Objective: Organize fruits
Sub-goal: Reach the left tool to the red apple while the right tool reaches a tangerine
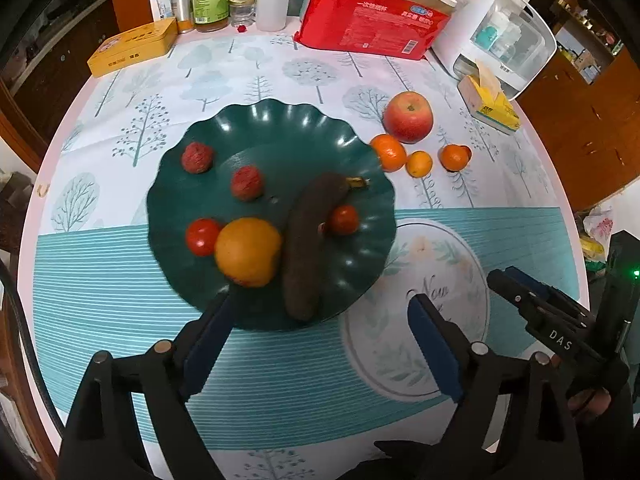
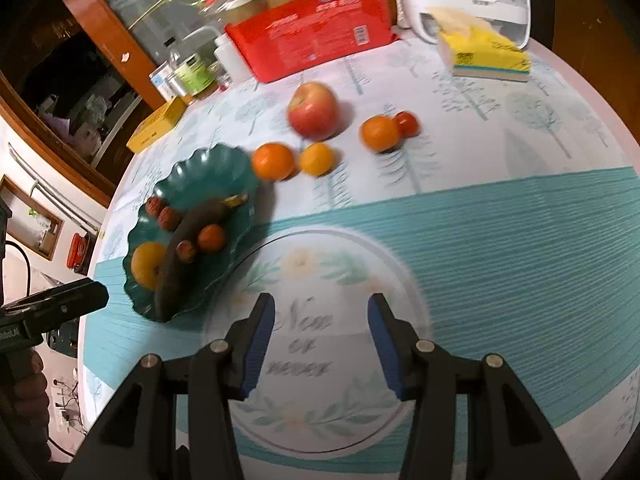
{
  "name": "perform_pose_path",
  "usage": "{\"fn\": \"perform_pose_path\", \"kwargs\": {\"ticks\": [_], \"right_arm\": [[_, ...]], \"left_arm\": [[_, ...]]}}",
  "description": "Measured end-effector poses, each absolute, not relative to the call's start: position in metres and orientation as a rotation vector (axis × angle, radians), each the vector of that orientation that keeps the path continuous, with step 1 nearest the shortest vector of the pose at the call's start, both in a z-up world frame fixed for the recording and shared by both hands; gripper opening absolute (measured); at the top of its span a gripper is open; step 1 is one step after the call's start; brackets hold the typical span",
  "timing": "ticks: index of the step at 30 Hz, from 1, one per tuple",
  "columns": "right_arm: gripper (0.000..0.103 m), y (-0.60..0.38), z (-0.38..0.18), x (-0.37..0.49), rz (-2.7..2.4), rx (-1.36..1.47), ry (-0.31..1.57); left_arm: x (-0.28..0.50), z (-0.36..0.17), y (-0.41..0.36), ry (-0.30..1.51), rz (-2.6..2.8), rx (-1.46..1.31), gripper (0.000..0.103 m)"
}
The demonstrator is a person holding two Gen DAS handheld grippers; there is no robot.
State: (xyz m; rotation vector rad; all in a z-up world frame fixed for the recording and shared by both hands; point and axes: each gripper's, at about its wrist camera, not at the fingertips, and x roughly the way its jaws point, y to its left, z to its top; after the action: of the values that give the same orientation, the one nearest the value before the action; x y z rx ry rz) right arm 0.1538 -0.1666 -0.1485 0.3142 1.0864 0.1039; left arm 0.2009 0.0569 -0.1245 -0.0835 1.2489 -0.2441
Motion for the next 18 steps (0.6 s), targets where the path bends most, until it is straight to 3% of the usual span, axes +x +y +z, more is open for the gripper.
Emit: {"fn": "perform_pose_path", "kwargs": {"ticks": [18], "right_arm": [[0.054,-0.244,-0.146,0.22,0.161,0.221,1.027]], "left_arm": [[0.291,-0.091,-0.012,1.215,-0.117,-0.028,0.088]]}}
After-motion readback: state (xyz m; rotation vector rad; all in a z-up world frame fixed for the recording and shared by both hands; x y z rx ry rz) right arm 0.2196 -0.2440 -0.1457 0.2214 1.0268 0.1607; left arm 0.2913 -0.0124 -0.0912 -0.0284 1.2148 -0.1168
